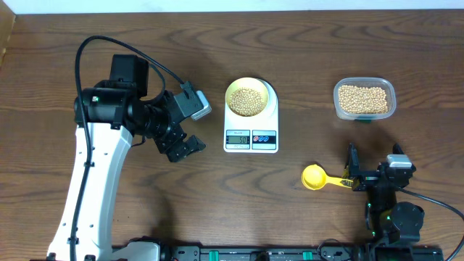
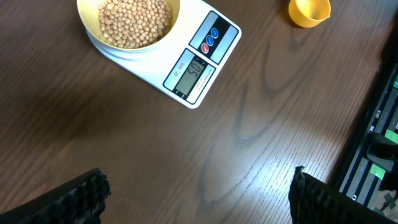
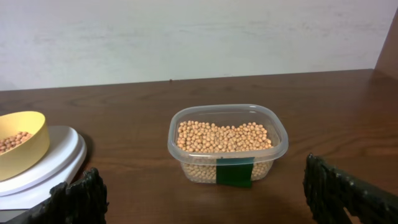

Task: Scoop item into bowl and weigh 50g on scale

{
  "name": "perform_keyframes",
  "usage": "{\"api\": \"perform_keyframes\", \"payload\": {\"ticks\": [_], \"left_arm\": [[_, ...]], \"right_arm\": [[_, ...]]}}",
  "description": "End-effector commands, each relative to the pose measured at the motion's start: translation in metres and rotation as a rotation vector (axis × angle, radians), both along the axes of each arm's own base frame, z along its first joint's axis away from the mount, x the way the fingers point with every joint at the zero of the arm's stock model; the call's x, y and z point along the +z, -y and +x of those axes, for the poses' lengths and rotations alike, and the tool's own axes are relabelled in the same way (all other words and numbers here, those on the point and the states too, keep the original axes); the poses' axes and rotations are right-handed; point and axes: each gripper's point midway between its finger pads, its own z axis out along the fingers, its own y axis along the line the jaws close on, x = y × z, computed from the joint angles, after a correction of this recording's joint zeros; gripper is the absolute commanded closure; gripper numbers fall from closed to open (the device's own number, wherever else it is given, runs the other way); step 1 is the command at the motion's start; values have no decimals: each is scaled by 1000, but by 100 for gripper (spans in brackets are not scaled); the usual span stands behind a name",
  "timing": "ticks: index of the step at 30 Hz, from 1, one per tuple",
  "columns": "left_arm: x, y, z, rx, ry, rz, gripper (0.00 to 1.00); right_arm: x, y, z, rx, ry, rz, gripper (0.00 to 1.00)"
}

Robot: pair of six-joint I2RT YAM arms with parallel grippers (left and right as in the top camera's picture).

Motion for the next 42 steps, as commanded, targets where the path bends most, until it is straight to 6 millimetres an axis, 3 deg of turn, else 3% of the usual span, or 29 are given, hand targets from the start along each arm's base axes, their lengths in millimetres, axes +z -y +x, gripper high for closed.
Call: {"api": "perform_keyframes", "payload": {"ticks": [1,18,26,29,35,37,42], "left_arm": [[2,2,0,-19,5,-9,5],[2,2,0,-19,5,-9,5],[4,7,-14,63,-106,-58,5],[7,6,-30,118,-184,-61,5],[20,-9,-91,134,-272,20,5],[29,-15,-121,138,-278,47,5],[45,-20,-149,277,-214,18,5]], "right_arm": [[-1,1,0,-3,2,4,1],[-1,1,0,-3,2,4,1],[-1,1,0,-3,2,4,1],[-1,1,0,-3,2,4,1],[-1,1,0,-3,2,4,1],[-1,1,0,-3,2,4,1],[-1,1,0,-3,2,4,1]]}}
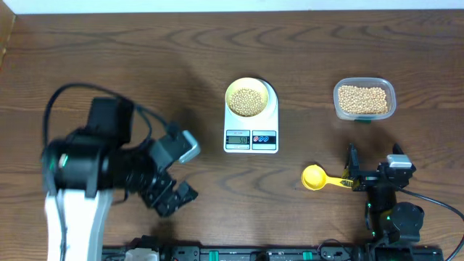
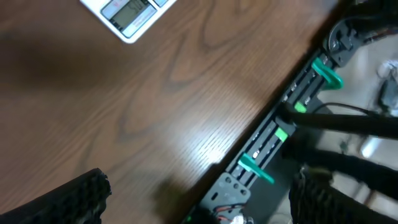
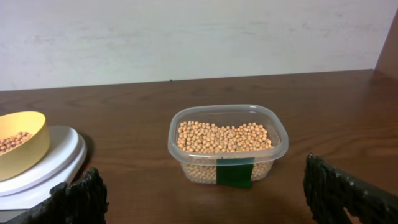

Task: Scoop item into bowl and weigh 50g on scale

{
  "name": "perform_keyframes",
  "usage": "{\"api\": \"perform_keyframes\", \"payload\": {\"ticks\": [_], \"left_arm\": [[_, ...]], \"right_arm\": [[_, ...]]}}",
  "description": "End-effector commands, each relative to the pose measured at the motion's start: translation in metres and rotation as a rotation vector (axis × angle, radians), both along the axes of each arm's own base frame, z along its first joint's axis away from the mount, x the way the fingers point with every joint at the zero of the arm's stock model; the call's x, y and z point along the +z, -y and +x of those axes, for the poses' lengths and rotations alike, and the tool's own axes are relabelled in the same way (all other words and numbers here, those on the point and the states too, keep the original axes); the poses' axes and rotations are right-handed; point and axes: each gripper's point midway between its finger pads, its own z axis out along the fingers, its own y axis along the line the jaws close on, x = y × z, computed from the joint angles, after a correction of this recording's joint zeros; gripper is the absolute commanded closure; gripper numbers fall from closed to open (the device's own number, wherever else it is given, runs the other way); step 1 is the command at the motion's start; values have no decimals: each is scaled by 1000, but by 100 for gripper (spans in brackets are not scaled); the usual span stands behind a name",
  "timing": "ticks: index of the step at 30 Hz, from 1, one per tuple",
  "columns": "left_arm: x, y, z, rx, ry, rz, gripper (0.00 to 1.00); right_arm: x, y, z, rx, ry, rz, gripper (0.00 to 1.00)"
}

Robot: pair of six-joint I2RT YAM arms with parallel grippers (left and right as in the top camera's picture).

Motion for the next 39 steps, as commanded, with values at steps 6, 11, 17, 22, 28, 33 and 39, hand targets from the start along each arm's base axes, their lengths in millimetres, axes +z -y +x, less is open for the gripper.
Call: {"api": "perform_keyframes", "payload": {"ticks": [6,11,17,22,28,33,39], "left_arm": [[24,-16,-68,156,189,15,5],[28,-21,-103,168,381,-1,5],[27,-24,-135,171,558,-29,5],[26,-25,-157,172,690,-51,5],[23,-27,-176,174,804,-69,5],[19,-28,-188,175,879,-82,5],[18,-30,-193,208,907,-96,5]], "right_arm": [[-1,1,0,-3,2,4,1],[-1,1,0,-3,2,4,1],[-1,1,0,-3,2,4,1],[-1,1,0,-3,2,4,1],[-1,1,0,-3,2,4,1],[-1,1,0,-3,2,4,1],[-1,1,0,-3,2,4,1]]}}
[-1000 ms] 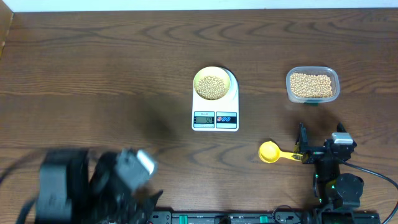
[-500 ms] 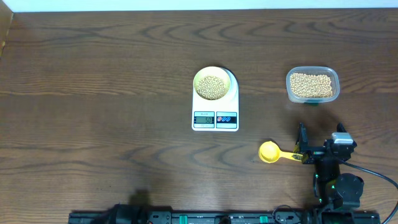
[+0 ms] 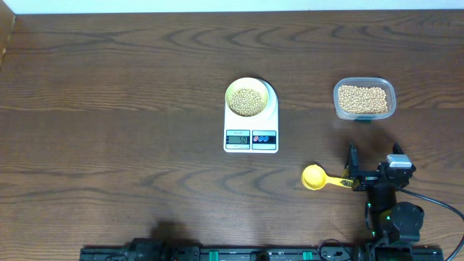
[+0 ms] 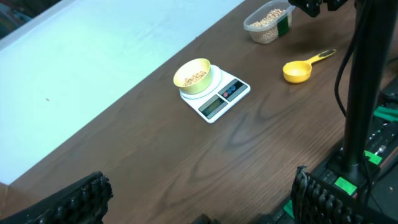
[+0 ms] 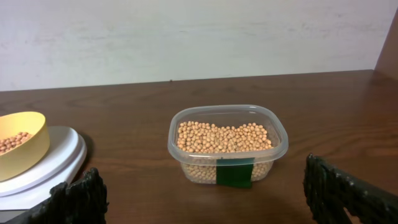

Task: Scoop item into bowl and weigh 50g on scale

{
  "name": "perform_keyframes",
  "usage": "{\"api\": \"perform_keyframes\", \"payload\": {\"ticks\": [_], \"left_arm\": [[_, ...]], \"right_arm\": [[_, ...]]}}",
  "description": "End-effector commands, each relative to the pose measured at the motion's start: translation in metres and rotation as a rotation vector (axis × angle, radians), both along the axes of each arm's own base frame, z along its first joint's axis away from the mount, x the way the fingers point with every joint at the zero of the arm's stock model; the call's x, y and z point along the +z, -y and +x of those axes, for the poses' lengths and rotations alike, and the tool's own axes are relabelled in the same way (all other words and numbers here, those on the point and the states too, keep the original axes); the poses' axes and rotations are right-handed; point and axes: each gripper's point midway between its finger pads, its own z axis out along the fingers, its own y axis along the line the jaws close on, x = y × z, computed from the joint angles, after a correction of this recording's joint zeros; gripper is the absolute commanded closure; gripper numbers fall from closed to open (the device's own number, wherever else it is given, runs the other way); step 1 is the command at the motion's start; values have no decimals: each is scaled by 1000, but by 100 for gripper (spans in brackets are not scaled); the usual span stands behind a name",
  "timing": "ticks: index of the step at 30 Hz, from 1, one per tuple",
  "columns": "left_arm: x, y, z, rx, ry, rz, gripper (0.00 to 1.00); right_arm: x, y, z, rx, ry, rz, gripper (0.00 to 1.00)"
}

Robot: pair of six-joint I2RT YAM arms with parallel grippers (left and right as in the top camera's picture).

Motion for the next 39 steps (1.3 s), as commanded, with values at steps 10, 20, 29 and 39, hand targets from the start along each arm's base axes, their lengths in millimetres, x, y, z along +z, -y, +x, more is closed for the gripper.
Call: {"api": "perform_keyframes", "payload": {"ticks": [10,20,29,39], "left_arm": [[-18,-4,-7,30,-80,-12,5],[-7,-1,21,26,-29,-19,5],[9,-7,85,148,2,-188,5],[-20,-36,161,440,-80,-469,5]], "right_arm": [[-1,1,0,-3,1,4,1],[-1,1,0,-3,1,4,1],[-1,1,0,-3,1,4,1],[-1,1,0,-3,2,4,1]]}}
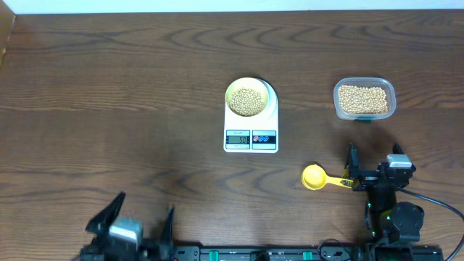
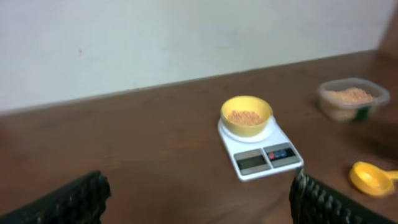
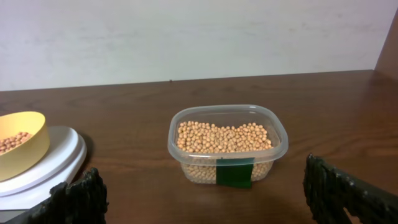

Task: Scoop item into bowl and weigh 50g on scale

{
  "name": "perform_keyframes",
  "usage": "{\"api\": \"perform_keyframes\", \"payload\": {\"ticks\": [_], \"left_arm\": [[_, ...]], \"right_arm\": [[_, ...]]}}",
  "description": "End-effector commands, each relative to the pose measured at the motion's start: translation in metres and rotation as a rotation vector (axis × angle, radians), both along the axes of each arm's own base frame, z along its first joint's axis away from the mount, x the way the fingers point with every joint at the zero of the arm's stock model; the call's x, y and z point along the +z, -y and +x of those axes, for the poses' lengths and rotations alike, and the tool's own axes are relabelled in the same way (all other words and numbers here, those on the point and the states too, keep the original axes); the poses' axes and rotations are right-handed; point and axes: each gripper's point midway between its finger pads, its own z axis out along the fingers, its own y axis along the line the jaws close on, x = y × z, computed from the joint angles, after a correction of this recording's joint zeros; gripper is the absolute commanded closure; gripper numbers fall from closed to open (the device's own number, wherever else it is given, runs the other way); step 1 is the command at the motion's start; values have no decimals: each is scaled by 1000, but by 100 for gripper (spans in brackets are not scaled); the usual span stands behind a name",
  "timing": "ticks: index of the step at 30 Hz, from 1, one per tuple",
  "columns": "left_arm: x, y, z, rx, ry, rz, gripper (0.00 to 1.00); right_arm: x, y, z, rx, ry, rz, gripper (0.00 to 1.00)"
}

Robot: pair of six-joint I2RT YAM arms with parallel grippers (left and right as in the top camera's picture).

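A yellow bowl [image 1: 246,99] of beans sits on the white scale [image 1: 251,139]; the display digits are too small to read. The yellow scoop [image 1: 319,177] lies empty on the table, its handle toward my right gripper [image 1: 354,172], which is open at the front right. A clear tub [image 1: 364,99] of beans stands at the back right. My left gripper [image 1: 138,219] is open at the front left edge. Its wrist view shows the bowl [image 2: 246,116], scale [image 2: 261,157] and scoop [image 2: 372,177] ahead. The right wrist view faces the tub [image 3: 227,143].
A pale wall runs behind the table's far edge. A black rail with electronics lines the front edge under both arm bases. Bare wooden tabletop [image 1: 109,109] stretches left of the scale.
My left gripper was out of the overhead view, its camera looking at the table from high up. Now it sits low at the front left edge, looking level across the table. Nothing else moved.
My left arm reached out beside the scale, its gripper open left of it. Then it was nearer the front left. After that it was out of the overhead view, and now it rests at the front edge. The right arm, bowl, scoop and tub stayed put.
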Motion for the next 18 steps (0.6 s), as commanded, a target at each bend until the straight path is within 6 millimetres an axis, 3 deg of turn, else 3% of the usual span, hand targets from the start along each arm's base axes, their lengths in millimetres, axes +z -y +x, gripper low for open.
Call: {"api": "perform_keyframes", "payload": {"ticks": [1,7,18], "left_arm": [[-28,-15,29,121,-70,-88,5],[-63,-13,69,128,-73,-86,5],[-91,-23,93,197,-69,-71,5]], "right_arm": [[-1,1,0,-3,1,4,1],[-1,1,0,-3,1,4,1],[-1,1,0,-3,1,4,1]]}}
